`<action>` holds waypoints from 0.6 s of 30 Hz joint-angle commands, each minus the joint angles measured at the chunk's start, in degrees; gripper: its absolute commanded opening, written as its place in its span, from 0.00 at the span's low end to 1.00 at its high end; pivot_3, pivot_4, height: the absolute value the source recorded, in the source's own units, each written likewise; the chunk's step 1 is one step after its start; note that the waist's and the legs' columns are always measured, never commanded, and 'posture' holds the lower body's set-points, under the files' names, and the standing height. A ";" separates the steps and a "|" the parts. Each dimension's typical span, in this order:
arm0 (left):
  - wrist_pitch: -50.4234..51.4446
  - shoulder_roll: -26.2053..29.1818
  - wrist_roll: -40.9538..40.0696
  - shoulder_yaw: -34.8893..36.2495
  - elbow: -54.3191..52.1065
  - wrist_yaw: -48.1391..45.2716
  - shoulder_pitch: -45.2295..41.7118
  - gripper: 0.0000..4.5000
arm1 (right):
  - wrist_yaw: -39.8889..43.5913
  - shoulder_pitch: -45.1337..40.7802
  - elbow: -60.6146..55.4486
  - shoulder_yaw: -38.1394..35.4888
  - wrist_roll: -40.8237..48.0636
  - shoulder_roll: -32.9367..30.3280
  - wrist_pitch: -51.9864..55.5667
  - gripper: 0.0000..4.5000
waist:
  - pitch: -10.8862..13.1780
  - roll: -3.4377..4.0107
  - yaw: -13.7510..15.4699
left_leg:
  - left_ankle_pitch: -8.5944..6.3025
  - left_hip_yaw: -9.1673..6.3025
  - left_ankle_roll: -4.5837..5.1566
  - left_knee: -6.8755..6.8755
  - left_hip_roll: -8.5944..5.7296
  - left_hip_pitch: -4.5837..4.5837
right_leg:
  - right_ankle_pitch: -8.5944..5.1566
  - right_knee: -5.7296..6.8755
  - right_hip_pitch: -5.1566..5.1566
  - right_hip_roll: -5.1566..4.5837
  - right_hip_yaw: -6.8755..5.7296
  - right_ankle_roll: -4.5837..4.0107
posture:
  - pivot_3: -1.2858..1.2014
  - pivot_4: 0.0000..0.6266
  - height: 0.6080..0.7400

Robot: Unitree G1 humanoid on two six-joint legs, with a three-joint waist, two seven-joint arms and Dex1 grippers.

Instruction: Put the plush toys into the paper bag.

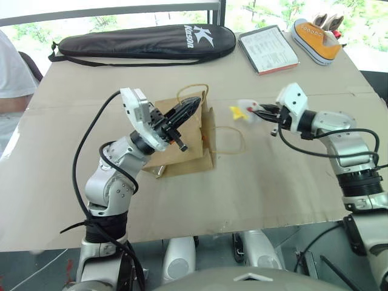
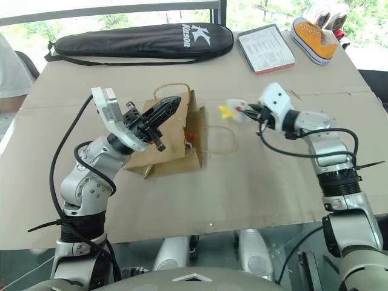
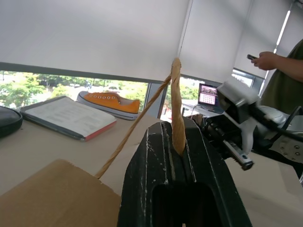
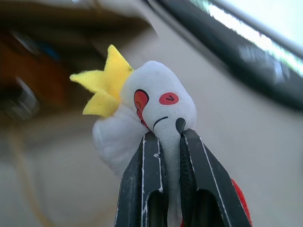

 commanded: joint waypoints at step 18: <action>-0.24 0.36 2.30 -1.61 -2.44 0.75 -0.35 0.00 | 10.53 -11.75 29.57 18.40 -8.60 21.24 -30.43 0.46 | 0.01 -0.02 0.45 | 0.00 0.06 -0.01 0.08 -0.05 -0.10 | 0.01 -0.06 0.01 -0.11 -0.02 -0.02 | 0.52 0.24 1.00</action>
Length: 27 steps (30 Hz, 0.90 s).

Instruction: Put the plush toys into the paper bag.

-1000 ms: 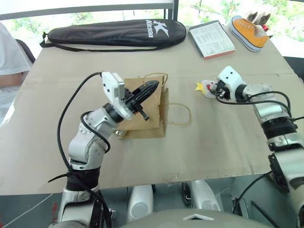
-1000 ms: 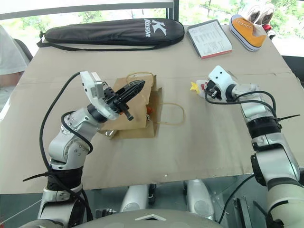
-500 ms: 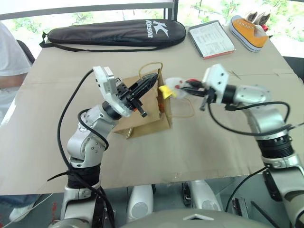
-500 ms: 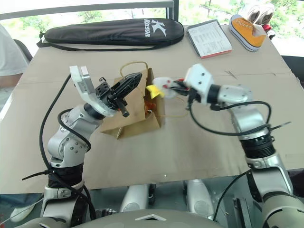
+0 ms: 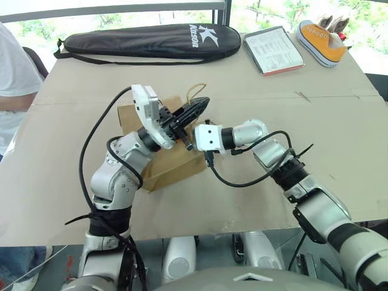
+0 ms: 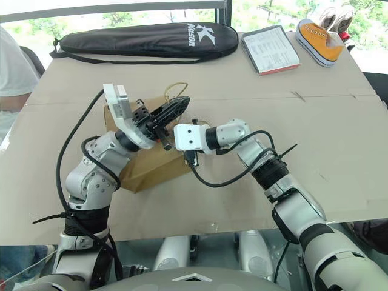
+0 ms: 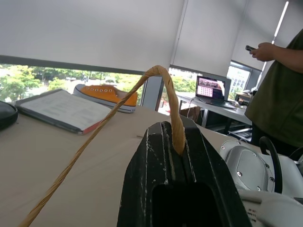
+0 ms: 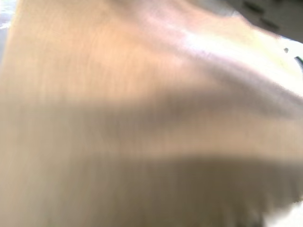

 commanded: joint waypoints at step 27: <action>-3.66 7.04 -10.17 12.66 -9.49 -3.94 5.31 0.00 | -23.58 18.04 -35.44 -27.56 22.54 -5.28 68.35 0.81 | -0.01 -0.02 0.24 | 0.00 0.01 -0.01 -0.09 0.00 0.03 | -0.10 -0.01 -0.01 0.00 0.02 -0.16 | 0.52 0.24 1.00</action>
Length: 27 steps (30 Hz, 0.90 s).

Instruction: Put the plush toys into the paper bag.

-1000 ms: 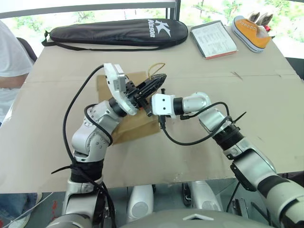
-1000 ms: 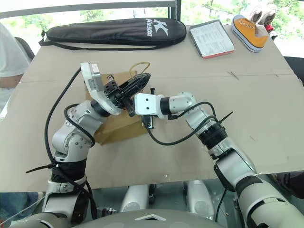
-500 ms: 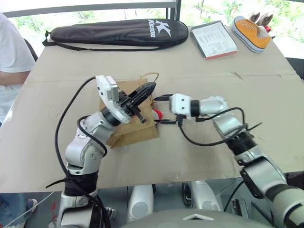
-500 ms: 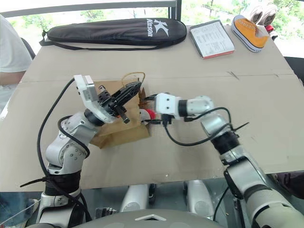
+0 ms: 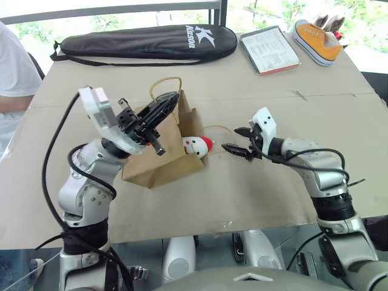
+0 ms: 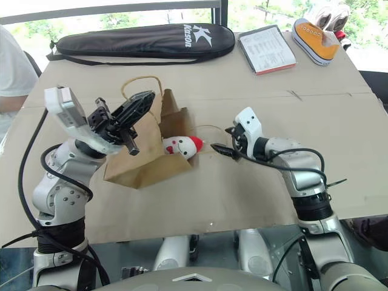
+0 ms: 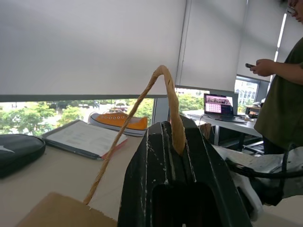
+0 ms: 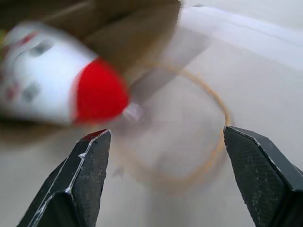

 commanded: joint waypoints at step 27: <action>-1.58 1.03 0.66 0.20 -6.30 4.76 1.66 0.00 | -10.89 -2.18 -1.79 -14.39 17.42 -1.14 16.52 0.63 | 0.00 0.01 -0.16 | 0.00 0.02 0.00 -0.03 -0.02 -0.02 | -0.02 -0.05 -0.01 -0.01 0.02 -0.02 | 0.52 0.24 1.00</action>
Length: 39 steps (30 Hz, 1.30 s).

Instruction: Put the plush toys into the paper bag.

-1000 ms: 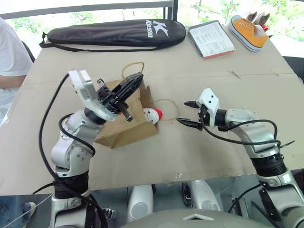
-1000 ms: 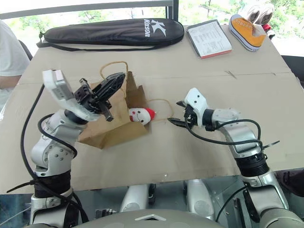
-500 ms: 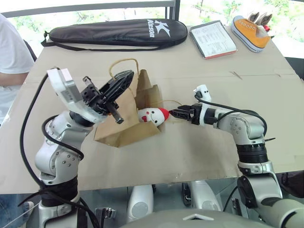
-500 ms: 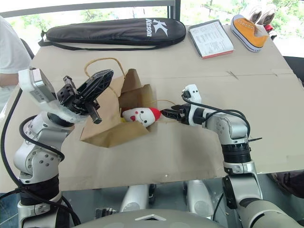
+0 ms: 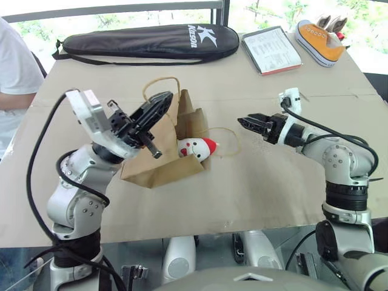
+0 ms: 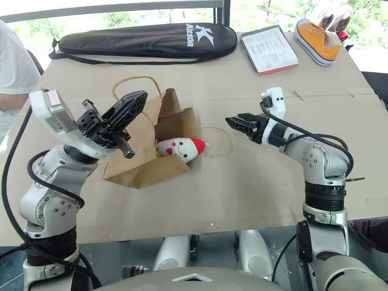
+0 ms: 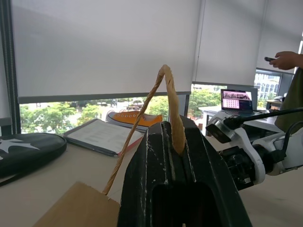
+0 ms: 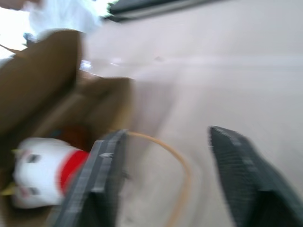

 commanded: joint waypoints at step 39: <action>-3.42 1.32 1.86 1.52 17.79 -6.36 -15.97 0.00 | -16.05 -6.40 -11.37 -8.57 35.96 -3.65 -0.33 0.00 | 0.03 -0.03 -0.03 | 0.00 -0.02 0.01 -0.09 0.00 -0.04 | 0.02 -0.15 0.01 0.00 -0.04 0.05 | 0.52 0.24 1.00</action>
